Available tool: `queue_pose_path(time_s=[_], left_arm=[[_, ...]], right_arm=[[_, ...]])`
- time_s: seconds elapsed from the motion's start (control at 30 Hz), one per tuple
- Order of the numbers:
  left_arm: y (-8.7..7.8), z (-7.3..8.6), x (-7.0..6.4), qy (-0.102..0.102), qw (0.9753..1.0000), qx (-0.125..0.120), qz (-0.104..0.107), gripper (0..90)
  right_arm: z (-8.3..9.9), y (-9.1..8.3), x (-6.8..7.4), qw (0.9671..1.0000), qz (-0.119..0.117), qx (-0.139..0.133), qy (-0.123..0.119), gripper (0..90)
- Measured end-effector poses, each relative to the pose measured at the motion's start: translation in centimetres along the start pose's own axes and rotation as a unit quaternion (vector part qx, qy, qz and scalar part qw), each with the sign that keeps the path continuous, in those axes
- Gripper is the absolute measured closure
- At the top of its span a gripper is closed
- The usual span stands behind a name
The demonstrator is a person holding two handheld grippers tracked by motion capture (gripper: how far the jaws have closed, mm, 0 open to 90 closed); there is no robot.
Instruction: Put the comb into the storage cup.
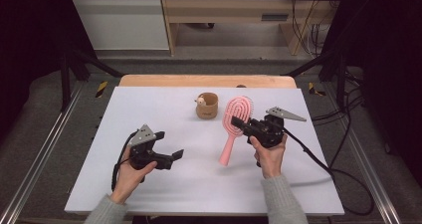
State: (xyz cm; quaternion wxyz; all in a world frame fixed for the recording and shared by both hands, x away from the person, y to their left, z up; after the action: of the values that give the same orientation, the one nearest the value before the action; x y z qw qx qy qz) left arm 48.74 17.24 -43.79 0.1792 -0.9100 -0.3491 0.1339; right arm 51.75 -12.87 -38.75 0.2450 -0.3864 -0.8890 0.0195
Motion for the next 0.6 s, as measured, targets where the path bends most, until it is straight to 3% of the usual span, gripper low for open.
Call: queue_pose_path(time_s=[0.27, 0.6], left_arm=[[-1.6, 1.2, 1.6, -0.011, 0.9998, -0.007, -0.015, 2.1], [-2.6, 2.6, 3.1, -0.003, 0.9993, -0.011, -0.034, 2.1]], right_arm=[[-0.4, 0.5, -0.1, 1.0, 0.005, 0.001, 0.002, 63.6], [-1.7, 0.9, 0.3, 0.9998, 0.013, -0.003, -0.014, 63.6]])
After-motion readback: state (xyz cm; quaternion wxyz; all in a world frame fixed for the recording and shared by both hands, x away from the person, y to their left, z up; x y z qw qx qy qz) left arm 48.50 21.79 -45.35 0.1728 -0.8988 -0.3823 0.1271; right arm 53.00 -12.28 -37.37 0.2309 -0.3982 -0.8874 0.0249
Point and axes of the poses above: each handheld gripper's, and its own axes: y roughly forward along the jaws, z roughly out of its underside, x roughly to its left, the point moved 5 cm from there along y, roughly forward along the jaws, and after that the axes turned 1 degree about -x, right-handed, at the moved point
